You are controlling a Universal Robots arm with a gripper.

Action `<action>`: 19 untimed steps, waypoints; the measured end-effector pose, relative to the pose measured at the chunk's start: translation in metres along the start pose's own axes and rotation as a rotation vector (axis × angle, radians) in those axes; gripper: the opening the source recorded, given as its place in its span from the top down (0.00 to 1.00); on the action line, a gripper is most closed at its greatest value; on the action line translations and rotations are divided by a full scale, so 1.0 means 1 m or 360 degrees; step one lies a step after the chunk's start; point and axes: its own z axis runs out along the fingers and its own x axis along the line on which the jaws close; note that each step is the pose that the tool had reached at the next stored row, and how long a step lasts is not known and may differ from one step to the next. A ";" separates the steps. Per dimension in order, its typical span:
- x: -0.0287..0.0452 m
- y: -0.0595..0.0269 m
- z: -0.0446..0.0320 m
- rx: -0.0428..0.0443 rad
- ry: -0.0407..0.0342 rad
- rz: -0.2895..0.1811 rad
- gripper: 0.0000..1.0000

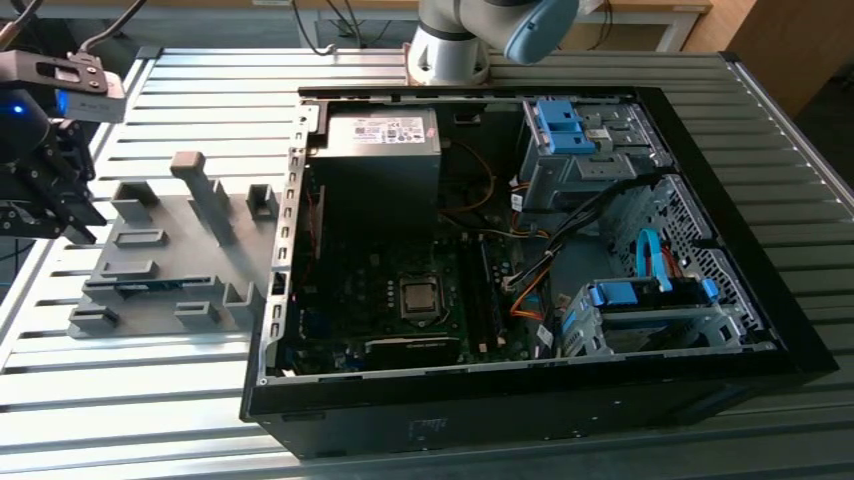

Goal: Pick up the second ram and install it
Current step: 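Pick up the second ram and move it above second insertion slot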

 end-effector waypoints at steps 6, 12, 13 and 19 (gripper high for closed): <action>0.0004 -0.0002 0.0045 0.0000 0.0002 0.0000 0.70; 0.0013 -0.0006 0.0093 0.0000 0.0004 0.0000 0.70; 0.0013 -0.0008 0.0102 0.0000 0.0004 0.0000 0.70; 0.0014 -0.0016 0.0165 0.0001 0.0008 -0.0025 0.70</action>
